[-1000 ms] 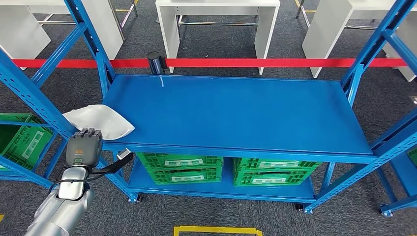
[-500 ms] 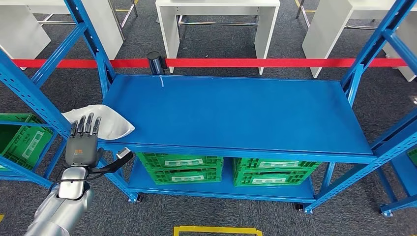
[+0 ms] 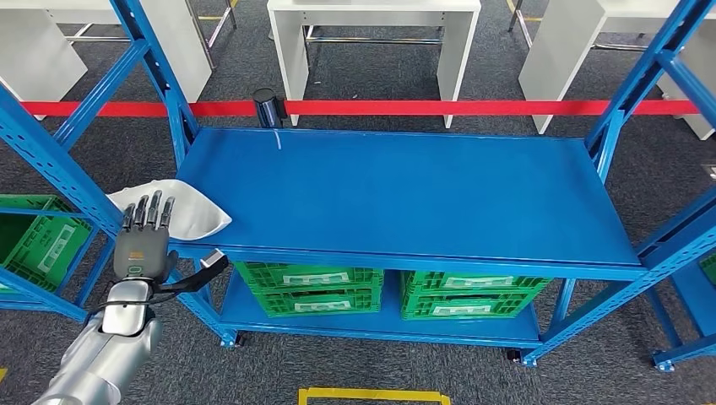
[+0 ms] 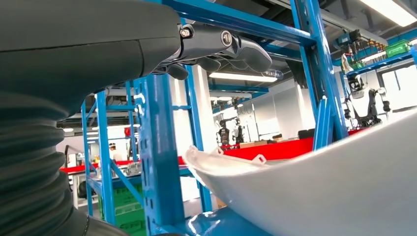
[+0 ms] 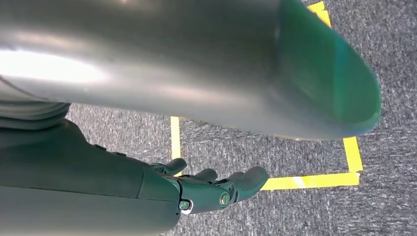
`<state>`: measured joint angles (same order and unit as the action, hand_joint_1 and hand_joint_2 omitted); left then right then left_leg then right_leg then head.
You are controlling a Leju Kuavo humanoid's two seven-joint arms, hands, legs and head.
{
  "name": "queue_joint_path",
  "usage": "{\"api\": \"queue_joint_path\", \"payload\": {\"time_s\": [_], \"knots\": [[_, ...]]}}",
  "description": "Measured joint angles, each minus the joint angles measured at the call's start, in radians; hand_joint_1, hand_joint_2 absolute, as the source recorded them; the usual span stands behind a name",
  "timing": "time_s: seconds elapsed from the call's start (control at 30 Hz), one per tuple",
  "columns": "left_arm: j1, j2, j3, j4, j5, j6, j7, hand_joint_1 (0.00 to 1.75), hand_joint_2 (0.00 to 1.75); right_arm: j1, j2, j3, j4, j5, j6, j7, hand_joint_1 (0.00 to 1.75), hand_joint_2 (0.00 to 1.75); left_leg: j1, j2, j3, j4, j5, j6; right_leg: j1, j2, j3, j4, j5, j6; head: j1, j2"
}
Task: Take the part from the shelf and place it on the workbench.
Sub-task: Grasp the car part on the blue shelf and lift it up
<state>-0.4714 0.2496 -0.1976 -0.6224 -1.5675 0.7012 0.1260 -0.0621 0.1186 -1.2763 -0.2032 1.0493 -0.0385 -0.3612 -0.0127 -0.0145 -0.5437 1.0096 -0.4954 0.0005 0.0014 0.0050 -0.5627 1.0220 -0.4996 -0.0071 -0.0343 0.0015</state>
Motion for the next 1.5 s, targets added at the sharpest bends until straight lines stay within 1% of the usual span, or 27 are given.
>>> {"api": "queue_joint_path", "payload": {"time_s": [0.2, 0.47, 0.67, 0.83, 0.93, 1.03, 1.07, 1.13, 1.17, 1.2, 1.27, 1.3, 1.33, 1.4, 1.43, 1.5], "knots": [[-0.022, -0.006, -0.015, 0.021, 0.000, 0.000, 0.020, 0.00, 1.75, 0.000, -0.014, 0.000, -0.001, 0.000, 0.000, -0.016, 0.00, 0.00, 0.000, 0.000, 0.000, 0.000, 0.000, 0.000, 0.000, 0.000, 0.000, 0.000, 0.000, 0.000, 0.000, 0.000], [-0.021, -0.006, -0.026, 0.039, 0.000, 0.000, 0.049, 0.00, 1.75, 0.005, -0.041, 0.001, -0.006, 0.012, 0.000, -0.009, 0.00, 0.00, 0.000, 0.000, 0.000, 0.000, 0.000, 0.000, 0.000, 0.000, 0.000, 0.000, 0.000, 0.000, 0.000, 0.000], [0.019, 0.001, 0.005, -0.001, 0.000, 0.000, 0.049, 0.00, 1.75, 0.008, -0.063, 0.008, -0.012, 0.029, 0.000, -0.013, 0.00, 0.00, 0.000, 0.000, 0.000, 0.000, 0.000, 0.000, 0.000, 0.000, 0.000, 0.000, 0.000, 0.000, 0.000, 0.000], [0.053, 0.002, 0.037, -0.042, 0.000, 0.000, 0.043, 0.00, 1.75, 0.006, -0.070, 0.018, -0.012, 0.039, 0.000, -0.016, 0.00, 0.00, 0.000, 0.000, 0.000, 0.000, 0.000, 0.000, 0.000, 0.000, 0.000, 0.000, 0.000, 0.000, 0.000, 0.000], [0.061, 0.001, 0.047, -0.052, 0.000, 0.000, 0.045, 0.08, 1.75, 0.006, -0.071, 0.024, -0.012, 0.039, 0.000, -0.016, 0.00, 0.00, 0.000, 0.000, 0.000, 0.000, 0.000, 0.000, 0.000, 0.000, 0.000, 0.000, 0.000, 0.000, 0.000, 0.000], [0.064, 0.002, 0.051, -0.055, 0.000, 0.000, 0.046, 0.32, 1.75, 0.006, -0.073, 0.025, -0.012, 0.039, 0.000, -0.016, 0.00, 0.00, 0.000, 0.000, 0.000, 0.000, 0.000, 0.000, 0.000, 0.000, 0.000, 0.000, 0.000, 0.000, 0.000, 0.000], [0.064, 0.002, 0.051, -0.055, 0.000, 0.000, 0.046, 0.69, 1.75, 0.006, -0.073, 0.025, -0.012, 0.039, 0.000, -0.016, 0.00, 0.00, 0.000, 0.000, 0.000, 0.000, 0.000, 0.000, 0.000, 0.000, 0.000, 0.000, 0.000, 0.000, 0.000, 0.000], [0.064, 0.003, 0.051, -0.056, 0.000, 0.000, 0.047, 1.31, 1.75, 0.006, -0.073, 0.025, -0.012, 0.039, 0.000, -0.016, 0.00, 0.00, 0.000, 0.000, 0.000, 0.000, 0.000, 0.000, 0.000, 0.000, 0.000, 0.000, 0.000, 0.000, 0.000, 0.000], [0.064, 0.003, 0.051, -0.055, 0.000, 0.000, 0.047, 1.51, 1.75, 0.006, -0.074, 0.025, -0.012, 0.039, 0.000, -0.016, 0.00, 0.00, 0.000, 0.000, 0.000, 0.000, 0.000, 0.000, 0.000, 0.000, 0.000, 0.000, 0.000, 0.000, 0.000, 0.000], [0.064, 0.003, 0.051, -0.055, 0.000, 0.000, 0.047, 1.27, 1.75, 0.006, -0.074, 0.025, -0.012, 0.038, 0.000, -0.017, 0.00, 0.00, 0.000, 0.000, 0.000, 0.000, 0.000, 0.000, 0.000, 0.000, 0.000, 0.000, 0.000, 0.000, 0.000, 0.000], [0.064, 0.003, 0.051, -0.054, 0.000, 0.000, 0.047, 0.66, 1.75, 0.006, -0.074, 0.025, -0.012, 0.035, 0.000, -0.022, 0.00, 0.00, 0.000, 0.000, 0.000, 0.000, 0.000, 0.000, 0.000, 0.000, 0.000, 0.000, 0.000, 0.000, 0.000, 0.000], [0.064, 0.003, 0.051, -0.053, 0.000, 0.000, 0.048, 0.48, 1.75, 0.006, -0.075, 0.025, -0.012, 0.033, 0.000, -0.027, 0.00, 0.00, 0.000, 0.000, 0.000, 0.000, 0.000, 0.000, 0.000, 0.000, 0.000, 0.000, 0.000, 0.000, 0.000, 0.000], [0.064, 0.003, 0.051, -0.051, 0.000, 0.000, 0.050, 0.76, 1.75, 0.006, -0.075, 0.025, -0.012, 0.031, 0.000, -0.032, 0.00, 0.00, 0.000, 0.000, 0.000, 0.000, 0.000, 0.000, 0.000, 0.000, 0.000, 0.000, 0.000, 0.000, 0.000, 0.000], [0.064, 0.004, 0.051, -0.050, 0.000, 0.000, 0.053, 1.44, 1.75, 0.006, -0.077, 0.025, -0.012, 0.024, 0.000, -0.042, 0.00, 0.00, 0.000, 0.000, 0.000, 0.000, 0.000, 0.000, 0.000, 0.000, 0.000, 0.000, 0.000, 0.000, 0.000, 0.000], [0.064, 0.004, 0.051, -0.049, 0.000, 0.000, 0.054, 1.75, 1.75, 0.006, -0.078, 0.025, -0.012, 0.021, 0.000, -0.046, 0.00, 0.00, 0.000, 0.000, 0.000, 0.000, 0.000, 0.000, 0.000, 0.000, 0.000, 0.000, 0.000, 0.000, 0.000, 0.000], [0.064, 0.004, 0.051, -0.045, 0.000, 0.000, 0.054, 1.75, 1.75, 0.006, -0.080, 0.025, -0.013, 0.015, 0.000, -0.050, 0.00, 0.00, 0.000, 0.000, 0.000, 0.000, 0.000, 0.000, 0.000, 0.000, 0.000, 0.000, 0.000, 0.000, 0.000, 0.000]]}}
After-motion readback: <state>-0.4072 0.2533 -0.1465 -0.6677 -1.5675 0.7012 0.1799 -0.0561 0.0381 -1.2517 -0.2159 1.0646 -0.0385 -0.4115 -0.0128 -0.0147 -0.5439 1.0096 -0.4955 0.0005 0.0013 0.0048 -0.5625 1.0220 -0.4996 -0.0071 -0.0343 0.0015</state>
